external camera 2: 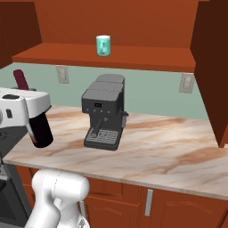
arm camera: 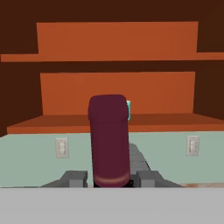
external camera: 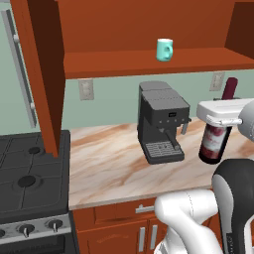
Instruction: Open the cabinet directly in front. Then move the wine and the mug to the dining counter with the candle on it.
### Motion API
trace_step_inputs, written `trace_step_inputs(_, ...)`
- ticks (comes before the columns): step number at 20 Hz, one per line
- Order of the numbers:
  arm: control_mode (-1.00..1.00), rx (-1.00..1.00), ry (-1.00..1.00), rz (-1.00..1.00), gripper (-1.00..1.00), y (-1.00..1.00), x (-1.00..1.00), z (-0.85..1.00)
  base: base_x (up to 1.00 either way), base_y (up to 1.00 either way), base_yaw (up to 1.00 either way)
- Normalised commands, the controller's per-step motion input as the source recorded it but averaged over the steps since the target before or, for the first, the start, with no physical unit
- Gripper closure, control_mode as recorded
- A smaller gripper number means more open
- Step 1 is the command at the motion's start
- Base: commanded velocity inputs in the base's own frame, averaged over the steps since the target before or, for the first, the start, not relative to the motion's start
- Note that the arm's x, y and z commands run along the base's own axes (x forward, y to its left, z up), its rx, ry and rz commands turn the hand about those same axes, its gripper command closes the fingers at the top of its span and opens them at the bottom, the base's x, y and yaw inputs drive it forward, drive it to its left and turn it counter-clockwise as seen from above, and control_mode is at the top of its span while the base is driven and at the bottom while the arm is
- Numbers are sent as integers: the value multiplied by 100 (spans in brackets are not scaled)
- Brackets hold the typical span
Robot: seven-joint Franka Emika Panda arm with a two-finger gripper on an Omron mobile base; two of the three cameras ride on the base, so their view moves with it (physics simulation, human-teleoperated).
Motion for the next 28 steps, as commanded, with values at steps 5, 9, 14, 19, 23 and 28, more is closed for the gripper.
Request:
trace_step_inputs(5,-100,0,0,0,100,0,0,0,0,0,0)
trace_step_inputs(9,100,0,0,0,100,0,0,0,0,0,0)
trace_step_inputs(14,100,0,0,0,100,0,0,0,-12,-3,0)
trace_step_inputs(19,100,0,0,0,100,0,0,0,-60,-21,0)
trace_step_inputs(23,100,0,0,0,100,0,0,0,-58,-19,0)
trace_step_inputs(28,100,0,0,0,100,0,0,0,-29,-12,0)
